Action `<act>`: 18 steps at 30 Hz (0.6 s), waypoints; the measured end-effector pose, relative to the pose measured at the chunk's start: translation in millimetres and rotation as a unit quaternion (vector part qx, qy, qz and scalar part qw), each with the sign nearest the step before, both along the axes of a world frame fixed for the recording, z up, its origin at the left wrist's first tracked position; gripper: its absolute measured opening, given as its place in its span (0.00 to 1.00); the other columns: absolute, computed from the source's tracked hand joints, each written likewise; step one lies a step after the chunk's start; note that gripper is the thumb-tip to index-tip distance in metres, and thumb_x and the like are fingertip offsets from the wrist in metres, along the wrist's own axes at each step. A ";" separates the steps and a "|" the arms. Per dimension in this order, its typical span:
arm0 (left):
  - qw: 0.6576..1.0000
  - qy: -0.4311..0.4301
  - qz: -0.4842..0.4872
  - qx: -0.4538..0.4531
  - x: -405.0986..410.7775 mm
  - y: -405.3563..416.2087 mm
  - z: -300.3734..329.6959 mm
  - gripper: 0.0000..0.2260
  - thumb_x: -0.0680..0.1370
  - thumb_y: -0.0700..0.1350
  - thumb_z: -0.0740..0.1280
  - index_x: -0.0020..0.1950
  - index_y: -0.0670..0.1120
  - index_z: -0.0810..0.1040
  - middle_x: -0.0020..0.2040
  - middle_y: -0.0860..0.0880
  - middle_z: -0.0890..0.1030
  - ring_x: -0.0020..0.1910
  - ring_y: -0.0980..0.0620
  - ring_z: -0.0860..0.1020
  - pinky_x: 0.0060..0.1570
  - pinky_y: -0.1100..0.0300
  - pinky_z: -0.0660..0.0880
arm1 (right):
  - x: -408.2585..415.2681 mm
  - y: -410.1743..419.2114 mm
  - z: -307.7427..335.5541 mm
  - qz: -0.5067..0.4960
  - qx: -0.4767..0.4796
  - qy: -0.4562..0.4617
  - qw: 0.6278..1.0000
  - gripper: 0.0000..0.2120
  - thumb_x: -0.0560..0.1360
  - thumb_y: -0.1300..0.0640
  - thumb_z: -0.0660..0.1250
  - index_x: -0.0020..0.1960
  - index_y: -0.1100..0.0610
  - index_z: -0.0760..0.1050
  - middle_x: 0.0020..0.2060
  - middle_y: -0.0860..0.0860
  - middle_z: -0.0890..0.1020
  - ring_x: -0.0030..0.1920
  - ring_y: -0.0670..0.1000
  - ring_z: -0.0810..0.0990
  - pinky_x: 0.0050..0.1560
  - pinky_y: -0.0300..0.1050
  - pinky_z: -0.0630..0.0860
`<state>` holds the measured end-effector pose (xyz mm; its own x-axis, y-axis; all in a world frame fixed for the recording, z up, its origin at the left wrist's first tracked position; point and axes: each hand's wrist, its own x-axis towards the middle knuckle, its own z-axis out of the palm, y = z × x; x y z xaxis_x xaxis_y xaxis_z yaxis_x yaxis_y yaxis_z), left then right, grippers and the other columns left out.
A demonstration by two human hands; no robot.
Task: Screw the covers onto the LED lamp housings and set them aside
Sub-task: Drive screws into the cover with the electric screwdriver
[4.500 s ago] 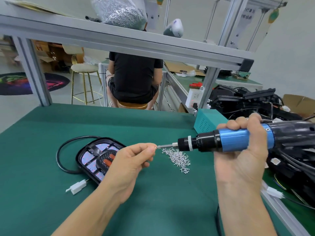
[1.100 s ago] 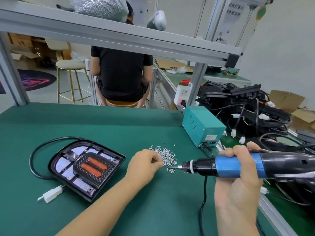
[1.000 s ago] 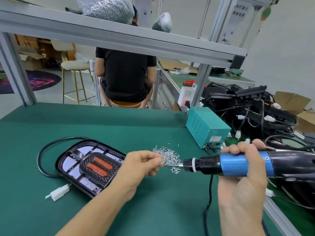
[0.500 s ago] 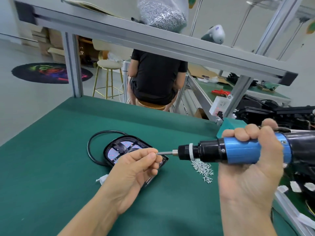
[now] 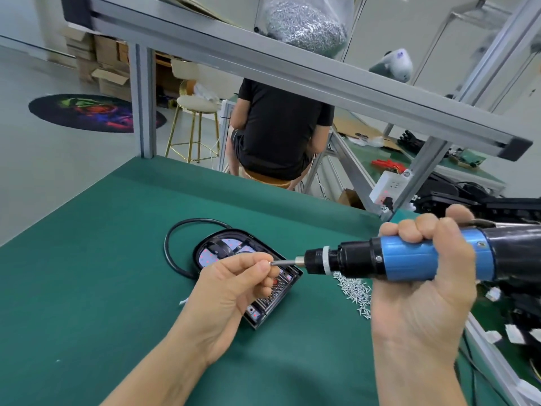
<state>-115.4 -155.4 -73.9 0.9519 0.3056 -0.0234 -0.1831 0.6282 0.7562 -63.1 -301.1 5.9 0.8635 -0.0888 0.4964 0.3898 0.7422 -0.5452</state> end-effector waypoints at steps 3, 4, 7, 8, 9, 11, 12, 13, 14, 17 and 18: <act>0.999 -0.006 0.030 0.028 1.2 0.0 -0.5 0.05 0.66 0.37 0.68 0.37 0.41 0.85 0.34 0.43 0.82 0.30 0.53 0.77 0.32 0.65 0.77 | 0.7 2.6 -2.1 -0.006 0.004 0.002 1.000 0.09 0.71 0.62 0.63 0.49 0.50 0.70 0.30 0.43 0.74 0.32 0.43 0.74 0.46 0.39 0.75; 0.999 -0.007 0.033 0.033 1.5 0.4 -1.3 0.05 0.66 0.37 0.68 0.37 0.41 0.85 0.34 0.43 0.82 0.30 0.53 0.78 0.32 0.65 0.77 | 1.2 3.0 -2.9 -0.005 0.006 0.005 1.000 0.09 0.71 0.62 0.63 0.49 0.50 0.70 0.30 0.43 0.74 0.32 0.43 0.74 0.46 0.39 0.75; 0.998 -0.004 0.027 0.049 1.3 2.3 -2.6 0.06 0.67 0.38 0.69 0.38 0.41 0.85 0.36 0.42 0.82 0.31 0.53 0.78 0.34 0.64 0.77 | 4.0 2.1 -5.1 0.006 0.014 0.017 1.000 0.09 0.71 0.61 0.63 0.48 0.50 0.70 0.30 0.43 0.74 0.32 0.42 0.74 0.45 0.39 0.75; 0.997 0.000 0.023 0.069 0.7 3.0 -2.8 0.06 0.66 0.39 0.69 0.40 0.42 0.85 0.37 0.42 0.83 0.32 0.53 0.78 0.35 0.64 0.77 | 4.9 1.4 -5.4 0.012 0.018 0.021 1.000 0.09 0.71 0.61 0.63 0.48 0.50 0.70 0.30 0.43 0.74 0.32 0.42 0.74 0.45 0.39 0.76; 0.995 0.004 0.019 0.096 -0.6 3.8 -1.5 0.08 0.65 0.41 0.71 0.42 0.43 0.86 0.40 0.42 0.84 0.34 0.53 0.78 0.36 0.65 0.77 | 5.7 0.5 -5.8 0.018 0.022 0.024 0.999 0.08 0.71 0.61 0.63 0.48 0.50 0.70 0.31 0.43 0.74 0.32 0.42 0.74 0.45 0.39 0.76; 0.990 0.006 0.016 0.140 -3.5 11.0 -1.7 0.16 0.62 0.46 0.74 0.50 0.47 0.85 0.46 0.45 0.84 0.38 0.56 0.79 0.40 0.66 0.76 | 7.6 -1.4 -6.8 0.031 0.028 0.022 0.999 0.08 0.72 0.61 0.64 0.48 0.50 0.71 0.31 0.44 0.75 0.32 0.43 0.74 0.46 0.39 0.76; 0.987 0.010 0.026 0.158 -4.8 18.0 -3.8 0.19 0.62 0.47 0.76 0.53 0.50 0.84 0.47 0.48 0.84 0.40 0.58 0.79 0.43 0.67 0.75 | 8.2 -2.5 -7.4 0.035 0.025 0.018 0.999 0.08 0.72 0.61 0.63 0.48 0.50 0.71 0.31 0.43 0.75 0.33 0.43 0.74 0.46 0.39 0.76; 0.982 0.020 0.046 0.183 -6.4 27.0 -6.6 0.20 0.63 0.46 0.78 0.55 0.53 0.83 0.49 0.52 0.84 0.43 0.59 0.79 0.46 0.66 0.74 | 8.5 -3.5 -8.3 0.038 0.017 0.013 0.999 0.08 0.73 0.61 0.63 0.48 0.50 0.71 0.31 0.43 0.75 0.33 0.43 0.74 0.46 0.39 0.75; 0.971 0.033 0.073 0.225 -8.3 36.7 -9.4 0.19 0.66 0.44 0.77 0.56 0.57 0.82 0.50 0.55 0.83 0.45 0.60 0.78 0.49 0.65 0.72 | 8.7 -3.9 -9.6 0.037 0.005 0.009 0.999 0.08 0.73 0.61 0.62 0.48 0.50 0.70 0.31 0.43 0.74 0.32 0.43 0.74 0.46 0.39 0.75; 0.856 0.037 0.117 0.503 -12.9 59.8 -25.7 0.20 0.70 0.34 0.73 0.53 0.58 0.82 0.55 0.62 0.79 0.57 0.64 0.73 0.60 0.67 0.67 | 8.8 -3.1 -19.3 0.029 -0.040 0.005 0.999 0.09 0.73 0.62 0.62 0.50 0.51 0.70 0.31 0.44 0.74 0.32 0.44 0.74 0.46 0.40 0.75; 0.803 0.030 0.096 0.587 -12.5 62.7 -32.7 0.22 0.68 0.32 0.73 0.53 0.56 0.82 0.57 0.63 0.77 0.62 0.64 0.70 0.66 0.64 0.62 | 8.8 -1.8 -24.0 0.029 -0.055 0.007 0.998 0.10 0.73 0.62 0.62 0.51 0.51 0.70 0.30 0.44 0.73 0.32 0.44 0.73 0.46 0.40 0.75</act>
